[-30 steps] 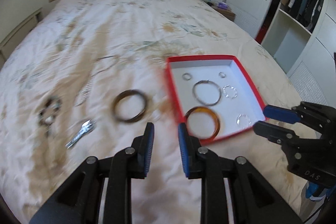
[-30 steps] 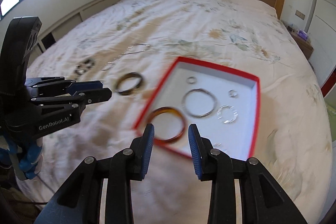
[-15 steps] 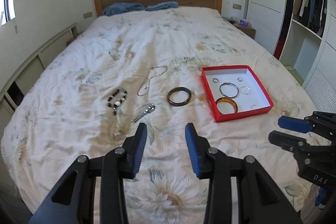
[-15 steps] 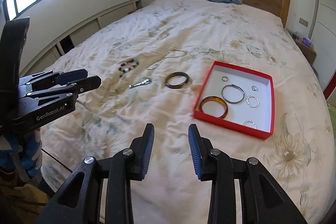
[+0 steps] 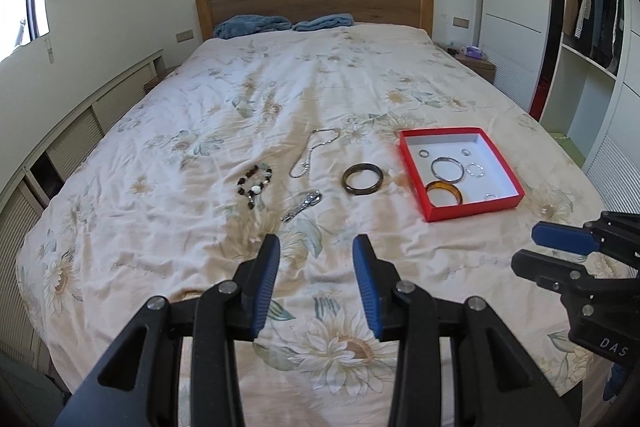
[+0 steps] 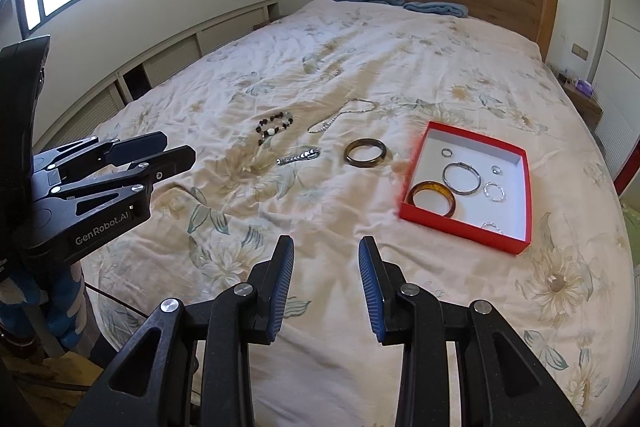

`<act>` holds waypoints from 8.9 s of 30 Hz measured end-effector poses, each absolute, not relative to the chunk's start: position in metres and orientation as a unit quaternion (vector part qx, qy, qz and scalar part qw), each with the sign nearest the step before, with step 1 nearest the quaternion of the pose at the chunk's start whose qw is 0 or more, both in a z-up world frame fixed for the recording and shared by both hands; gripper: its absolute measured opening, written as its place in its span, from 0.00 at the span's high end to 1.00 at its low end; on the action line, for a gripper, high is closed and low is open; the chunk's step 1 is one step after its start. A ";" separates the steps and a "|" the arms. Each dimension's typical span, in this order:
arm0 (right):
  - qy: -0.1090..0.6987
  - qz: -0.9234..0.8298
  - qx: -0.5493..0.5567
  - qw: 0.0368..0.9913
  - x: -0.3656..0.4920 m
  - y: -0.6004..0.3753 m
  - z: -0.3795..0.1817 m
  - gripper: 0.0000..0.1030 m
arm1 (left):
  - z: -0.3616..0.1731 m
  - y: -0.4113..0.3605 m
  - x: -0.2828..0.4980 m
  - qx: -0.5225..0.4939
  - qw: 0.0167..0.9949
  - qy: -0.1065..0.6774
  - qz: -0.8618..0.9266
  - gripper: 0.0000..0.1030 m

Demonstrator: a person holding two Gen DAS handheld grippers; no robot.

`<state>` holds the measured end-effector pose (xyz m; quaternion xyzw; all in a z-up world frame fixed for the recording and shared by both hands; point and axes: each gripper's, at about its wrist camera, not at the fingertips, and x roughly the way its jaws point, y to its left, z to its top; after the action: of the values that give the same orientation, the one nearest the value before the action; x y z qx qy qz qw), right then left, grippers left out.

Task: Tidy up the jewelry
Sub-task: 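Lift both tools away from the red box back over the bed, then grasp silver watch with left tool while right tool grasps dark brown bangle, then carry watch and dark bangle into the red box and lower them, then open both tools to release watch and bangle in the box, then withdraw both tools from the box back over the bed, then grasp beaded bracelet with left tool while right tool grasps silver chain necklace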

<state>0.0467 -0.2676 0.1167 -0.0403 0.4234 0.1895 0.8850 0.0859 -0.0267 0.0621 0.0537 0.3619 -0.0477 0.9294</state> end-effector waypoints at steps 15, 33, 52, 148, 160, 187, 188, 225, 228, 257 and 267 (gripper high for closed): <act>0.461 0.203 -0.033 0.863 0.097 -0.242 0.076 0.67 | 0.014 -0.011 0.138 0.060 0.910 0.409 -0.027 0.65; 0.496 0.212 -0.023 0.841 0.199 -0.220 0.012 0.67 | -0.063 0.023 0.231 0.018 0.891 0.451 -0.042 0.65; 0.528 0.245 -0.071 0.810 0.324 -0.197 -0.045 0.69 | -0.127 0.000 0.329 0.045 0.868 0.465 -0.168 0.65; 0.548 0.156 0.079 0.818 0.376 -0.443 -0.062 0.91 | -0.119 -0.248 0.382 0.044 0.853 0.486 -0.185 0.80; 0.551 0.136 0.084 0.819 0.362 -0.447 -0.057 0.81 | -0.111 -0.242 0.374 0.037 0.849 0.488 -0.198 0.77; 0.475 0.120 0.108 0.865 0.172 -0.403 0.079 0.64 | 0.012 -0.103 0.209 0.014 0.897 0.415 -0.152 0.70; 0.471 0.122 0.107 0.867 0.163 -0.399 0.084 0.63 | 0.016 -0.096 0.200 0.015 0.897 0.415 -0.149 0.70; 0.437 0.211 0.100 0.869 0.158 -0.285 0.102 0.60 | 0.012 0.071 0.173 -0.053 0.922 0.383 -0.011 0.54; 0.450 0.222 0.107 0.858 0.191 -0.273 0.083 0.60 | -0.002 0.073 0.202 -0.061 0.918 0.391 -0.024 0.54; 0.534 0.261 0.111 0.797 0.430 -0.153 -0.079 0.60 | -0.121 0.084 0.364 -0.014 0.893 0.441 -0.084 0.52; 0.524 0.269 0.137 0.796 0.452 -0.130 -0.093 0.61 | -0.126 0.088 0.367 -0.033 0.894 0.440 -0.083 0.61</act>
<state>0.4524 -0.1296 -0.0930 0.1374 0.5242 0.2689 0.7963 0.3675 0.0883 -0.1255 -0.0334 0.4397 -0.0834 0.8936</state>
